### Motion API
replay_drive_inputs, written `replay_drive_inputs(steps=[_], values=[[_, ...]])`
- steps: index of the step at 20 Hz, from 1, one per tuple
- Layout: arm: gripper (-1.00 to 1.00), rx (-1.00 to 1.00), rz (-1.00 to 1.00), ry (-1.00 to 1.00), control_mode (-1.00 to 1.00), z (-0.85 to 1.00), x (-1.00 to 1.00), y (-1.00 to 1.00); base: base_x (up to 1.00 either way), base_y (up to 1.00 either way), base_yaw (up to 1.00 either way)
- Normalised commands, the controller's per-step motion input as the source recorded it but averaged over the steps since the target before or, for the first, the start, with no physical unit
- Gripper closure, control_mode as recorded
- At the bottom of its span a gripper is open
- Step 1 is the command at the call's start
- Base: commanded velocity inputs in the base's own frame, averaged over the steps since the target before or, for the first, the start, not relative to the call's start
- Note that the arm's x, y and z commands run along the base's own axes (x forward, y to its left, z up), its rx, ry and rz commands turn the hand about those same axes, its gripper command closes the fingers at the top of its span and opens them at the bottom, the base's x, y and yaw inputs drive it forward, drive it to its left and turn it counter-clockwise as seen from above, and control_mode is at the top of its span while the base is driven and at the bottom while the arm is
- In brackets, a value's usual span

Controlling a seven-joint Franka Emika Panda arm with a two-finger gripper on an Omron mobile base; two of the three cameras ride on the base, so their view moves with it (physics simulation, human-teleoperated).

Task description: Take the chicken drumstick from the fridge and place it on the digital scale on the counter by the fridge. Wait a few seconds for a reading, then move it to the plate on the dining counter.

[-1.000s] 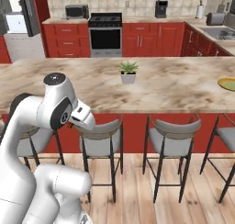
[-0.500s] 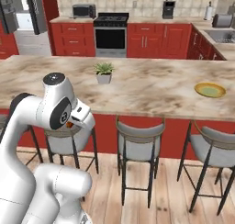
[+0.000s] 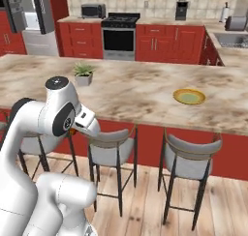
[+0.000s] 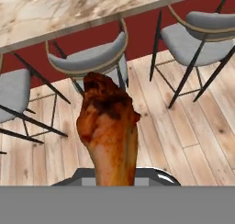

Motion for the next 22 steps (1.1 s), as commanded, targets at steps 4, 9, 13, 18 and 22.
replay_drive_inputs(steps=[4, 9, 13, 18, 22], values=[[1.0, 0.0, 0.0, 0.0, 1.0, 0.0, 0.0, 0.0, 0.0, -1.0, 0.23], [1.0, 0.0, 0.0, 0.0, 1.0, 0.0, 0.0, 0.0, 0.13, -1.0, 0.22], [1.0, 0.0, 0.0, 0.0, 1.0, 0.0, 0.0, 0.0, 0.33, -1.0, 0.19], [1.0, 0.0, 0.0, 0.0, 1.0, 0.0, 0.0, 0.0, 0.69, -0.9, 0.11], [1.0, 0.0, 0.0, 0.0, 1.0, 0.0, 0.0, 0.0, 0.99, -0.6, 0.02]])
